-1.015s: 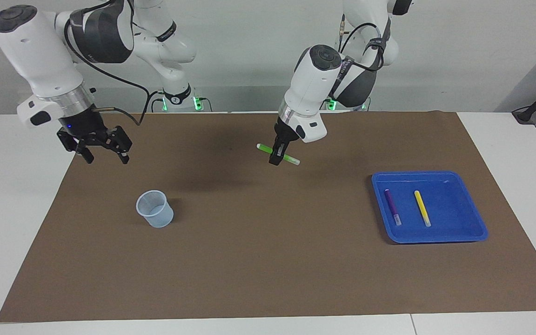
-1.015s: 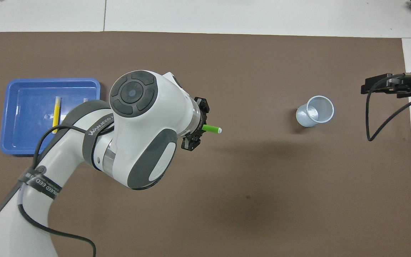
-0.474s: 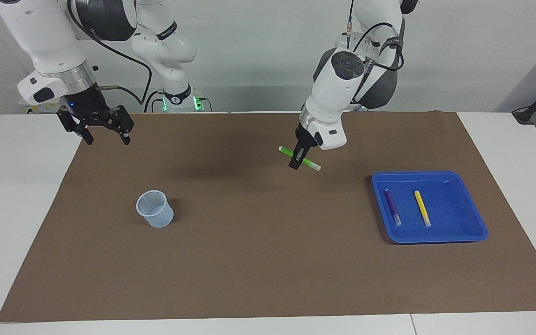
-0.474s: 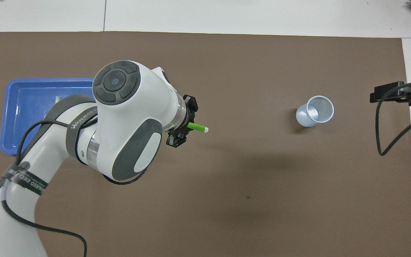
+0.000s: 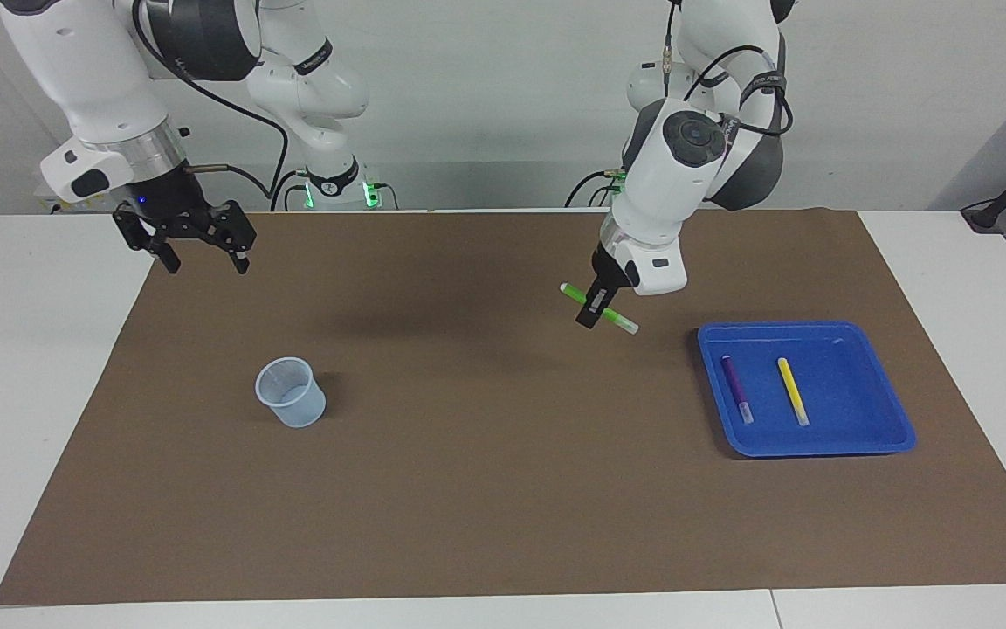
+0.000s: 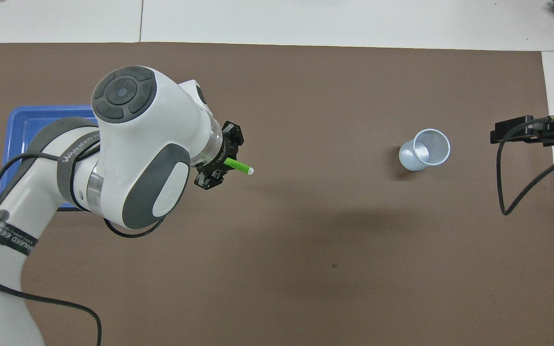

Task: Right arm passes pens to left for tray arrangement
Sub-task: 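Carry the green pen with the left gripper to the blue tray, then lower the green pen into the tray beside the yellow pen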

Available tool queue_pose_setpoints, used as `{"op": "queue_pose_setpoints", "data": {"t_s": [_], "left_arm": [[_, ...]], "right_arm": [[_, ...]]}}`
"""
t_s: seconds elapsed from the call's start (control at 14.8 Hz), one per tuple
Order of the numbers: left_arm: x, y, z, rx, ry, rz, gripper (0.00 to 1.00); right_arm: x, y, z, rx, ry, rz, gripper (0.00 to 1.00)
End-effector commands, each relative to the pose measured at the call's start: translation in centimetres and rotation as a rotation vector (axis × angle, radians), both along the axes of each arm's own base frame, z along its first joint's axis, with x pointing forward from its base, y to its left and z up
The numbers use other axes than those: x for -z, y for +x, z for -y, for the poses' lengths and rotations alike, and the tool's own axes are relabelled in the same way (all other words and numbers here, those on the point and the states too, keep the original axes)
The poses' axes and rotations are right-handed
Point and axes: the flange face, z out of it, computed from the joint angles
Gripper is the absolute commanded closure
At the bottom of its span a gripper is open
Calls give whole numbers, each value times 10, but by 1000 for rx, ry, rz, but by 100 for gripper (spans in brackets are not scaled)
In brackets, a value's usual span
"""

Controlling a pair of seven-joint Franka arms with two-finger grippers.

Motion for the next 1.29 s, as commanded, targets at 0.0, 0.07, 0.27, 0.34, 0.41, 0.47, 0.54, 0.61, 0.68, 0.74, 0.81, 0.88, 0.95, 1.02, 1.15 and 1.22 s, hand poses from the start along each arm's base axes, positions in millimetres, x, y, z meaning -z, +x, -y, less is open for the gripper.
{"op": "queue_pose_setpoints", "data": {"t_s": [0.0,0.07,0.27,0.34,0.41,0.47,0.54,0.61,0.68,0.74,0.81,0.88,0.95,1.02,1.15,1.22], "left_arm": [[-1,1,-34,61,51,3,100],[-1,3,-42,82,56,6,100],[4,9,-72,141,58,4,100],[4,12,-81,154,58,7,100],[4,14,-85,177,58,11,100],[4,19,-101,194,63,18,100],[5,22,-111,222,68,18,100],[5,24,-118,259,67,24,100],[5,28,-134,274,65,30,100],[3,32,-144,309,63,42,100],[3,36,-159,336,64,54,100],[3,40,-177,366,65,61,100],[4,42,-193,397,65,64,100],[4,45,-212,424,63,71,100],[4,48,-247,484,62,85,100],[3,49,-257,513,69,89,100]], "right_arm": [[-1,-6,-3,-18,-21,-2,0],[-1,-6,-13,-33,-20,-2,0],[-1,-6,-19,-41,-20,0,0],[0,-6,-19,-41,-20,-2,0],[0,-6,-19,-41,-20,-2,0],[0,-6,-19,-41,-20,-3,0],[1,-6,-19,-41,-20,-2,0],[1,-6,-19,-41,-20,-2,0],[1,-6,-19,-41,-21,0,0],[1,-6,-19,-41,-21,0,0],[1,-6,-19,-43,-21,-2,0],[1,-6,-19,-41,-21,-3,0],[1,-6,-19,-43,-21,0,0],[1,-6,-20,-43,-21,0,0],[1,-6,-20,-43,-21,1,0],[1,-6,-20,-43,-21,1,0]]}}
